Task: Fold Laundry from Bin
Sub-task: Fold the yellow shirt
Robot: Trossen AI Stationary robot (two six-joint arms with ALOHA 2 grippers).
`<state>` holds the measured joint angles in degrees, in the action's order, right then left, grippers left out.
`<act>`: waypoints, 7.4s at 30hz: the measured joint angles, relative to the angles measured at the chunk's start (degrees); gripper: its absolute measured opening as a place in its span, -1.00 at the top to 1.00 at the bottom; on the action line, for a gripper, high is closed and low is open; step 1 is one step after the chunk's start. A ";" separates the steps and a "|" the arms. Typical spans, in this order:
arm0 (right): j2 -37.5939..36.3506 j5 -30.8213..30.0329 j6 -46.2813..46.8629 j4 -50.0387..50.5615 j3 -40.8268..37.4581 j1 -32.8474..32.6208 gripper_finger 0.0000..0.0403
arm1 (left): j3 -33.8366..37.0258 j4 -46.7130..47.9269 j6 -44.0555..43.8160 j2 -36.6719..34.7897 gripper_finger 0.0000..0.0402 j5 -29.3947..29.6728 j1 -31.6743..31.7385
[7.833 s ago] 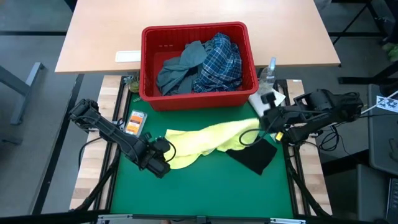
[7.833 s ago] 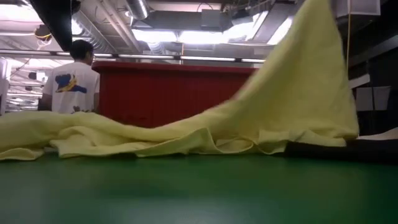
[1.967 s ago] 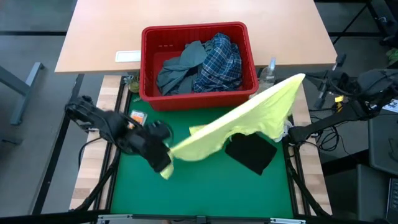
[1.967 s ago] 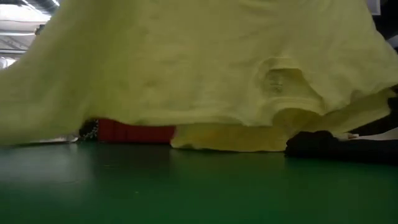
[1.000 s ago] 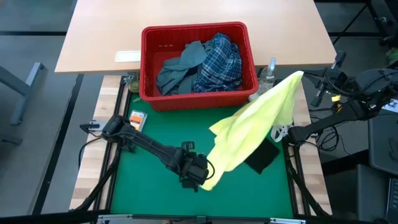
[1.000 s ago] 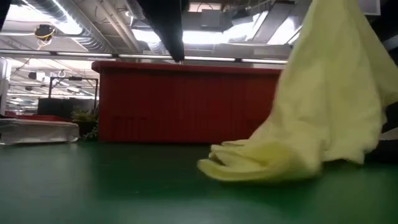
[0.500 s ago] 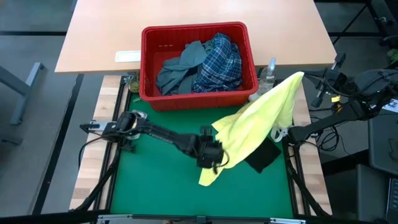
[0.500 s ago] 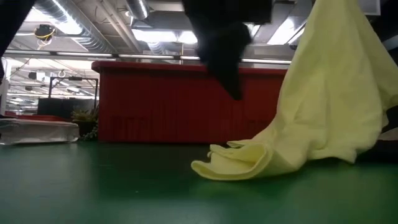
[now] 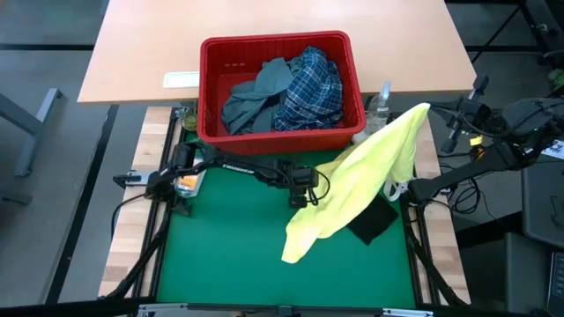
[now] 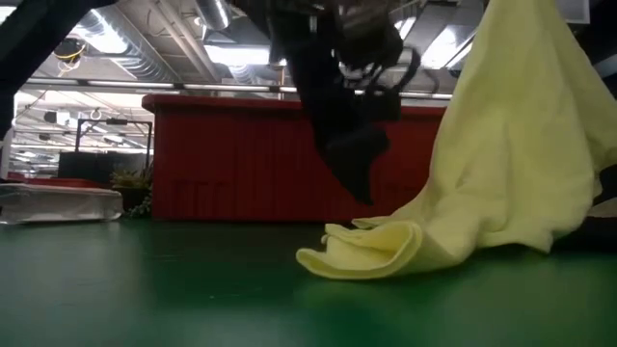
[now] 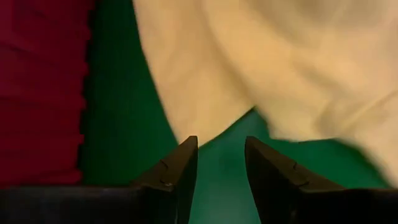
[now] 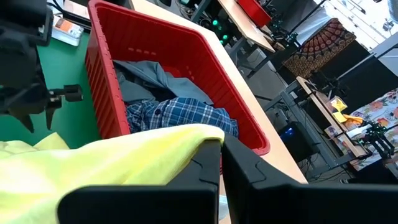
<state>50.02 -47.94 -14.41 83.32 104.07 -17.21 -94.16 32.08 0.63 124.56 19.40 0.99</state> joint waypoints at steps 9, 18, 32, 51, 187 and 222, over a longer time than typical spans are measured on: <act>0.00 0.27 0.00 0.83 0.00 0.00 0.97 | 7.00 -12.60 0.04 -0.01 0.36 -0.46 3.05; 0.00 2.35 0.00 0.82 0.00 0.00 0.97 | 10.99 -17.25 -0.01 -0.01 0.36 -5.69 4.83; 0.00 0.85 0.00 0.84 0.00 0.00 0.97 | 11.10 -9.24 -3.07 -2.26 0.97 -9.01 2.93; 8.19 -9.93 -7.57 -14.13 -0.02 0.00 0.97 | 5.32 42.72 -20.77 -27.92 1.00 -5.56 -13.34; 39.62 33.16 -9.61 -8.07 -25.07 -6.37 0.96 | 5.37 57.94 -87.52 -33.82 1.00 -6.48 -57.26; 12.12 43.80 12.66 6.59 -18.95 -6.38 0.95 | 5.37 57.92 -107.30 -33.82 1.00 -24.57 -63.47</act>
<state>62.14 -4.14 -1.76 89.91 85.12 -23.59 -88.79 90.00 -106.67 90.74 -5.17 -62.48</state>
